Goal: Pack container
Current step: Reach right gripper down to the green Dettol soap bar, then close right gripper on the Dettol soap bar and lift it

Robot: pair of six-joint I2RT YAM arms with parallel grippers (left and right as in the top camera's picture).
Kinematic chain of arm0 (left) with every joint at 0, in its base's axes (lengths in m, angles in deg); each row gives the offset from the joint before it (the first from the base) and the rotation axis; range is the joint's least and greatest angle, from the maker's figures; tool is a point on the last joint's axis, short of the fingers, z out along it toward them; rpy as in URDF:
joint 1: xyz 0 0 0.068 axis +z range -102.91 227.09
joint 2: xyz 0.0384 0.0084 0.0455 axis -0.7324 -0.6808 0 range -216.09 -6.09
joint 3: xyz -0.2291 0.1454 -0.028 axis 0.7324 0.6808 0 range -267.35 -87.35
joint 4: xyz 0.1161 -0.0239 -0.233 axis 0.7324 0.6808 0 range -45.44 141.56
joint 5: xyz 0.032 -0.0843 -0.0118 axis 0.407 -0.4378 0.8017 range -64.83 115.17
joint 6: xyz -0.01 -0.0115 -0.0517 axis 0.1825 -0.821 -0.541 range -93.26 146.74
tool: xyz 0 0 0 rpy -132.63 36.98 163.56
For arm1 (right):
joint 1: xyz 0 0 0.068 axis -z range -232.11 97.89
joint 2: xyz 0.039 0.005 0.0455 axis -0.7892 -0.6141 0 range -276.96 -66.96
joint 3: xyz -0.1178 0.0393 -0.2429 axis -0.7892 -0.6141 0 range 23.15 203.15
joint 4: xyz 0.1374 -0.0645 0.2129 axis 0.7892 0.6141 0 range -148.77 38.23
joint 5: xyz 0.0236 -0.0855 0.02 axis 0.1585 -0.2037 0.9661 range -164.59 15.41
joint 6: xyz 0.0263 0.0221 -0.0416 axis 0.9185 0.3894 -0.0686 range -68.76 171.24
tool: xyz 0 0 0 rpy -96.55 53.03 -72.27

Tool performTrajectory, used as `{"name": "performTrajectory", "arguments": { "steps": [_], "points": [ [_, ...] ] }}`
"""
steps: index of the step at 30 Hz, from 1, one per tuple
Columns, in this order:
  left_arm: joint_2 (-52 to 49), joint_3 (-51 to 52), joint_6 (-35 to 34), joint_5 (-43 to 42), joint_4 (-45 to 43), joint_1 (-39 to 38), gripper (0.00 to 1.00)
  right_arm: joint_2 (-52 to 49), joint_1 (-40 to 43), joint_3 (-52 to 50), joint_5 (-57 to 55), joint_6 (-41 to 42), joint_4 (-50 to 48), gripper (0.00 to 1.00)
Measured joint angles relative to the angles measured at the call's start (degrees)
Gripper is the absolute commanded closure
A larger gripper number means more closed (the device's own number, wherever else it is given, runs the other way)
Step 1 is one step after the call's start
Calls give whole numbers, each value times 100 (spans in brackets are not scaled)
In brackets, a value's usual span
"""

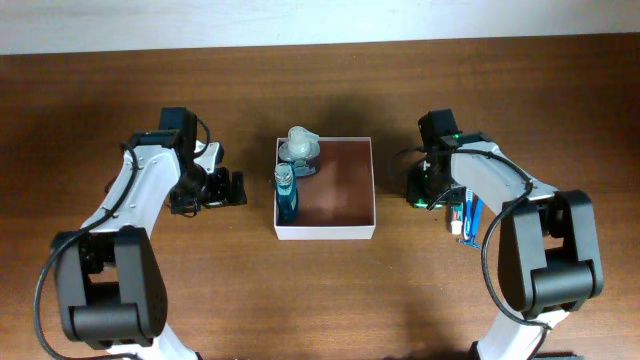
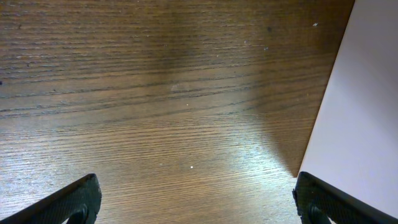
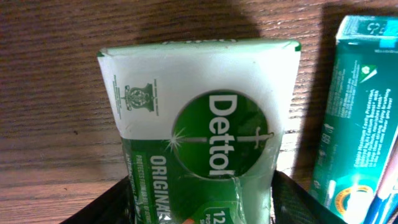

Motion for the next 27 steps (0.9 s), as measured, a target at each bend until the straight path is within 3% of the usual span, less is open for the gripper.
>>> {"name": "performTrajectory", "arguments": {
  "steps": [4, 10, 21, 27],
  "points": [
    [0, 0, 0, 2, 0, 0, 1, -4, 0, 0, 0, -39, 7, 67],
    [0, 0, 0, 2, 0, 0, 0, 103, -9, 46, -37, -42, 37, 79],
    [0, 0, 0, 2, 0, 0, 1, 116, -9, 120, -76, -52, 306, 80],
    [0, 0, 0, 2, 0, 0, 1, 116, -9, 140, -87, -55, 334, 89]
  ]
}}
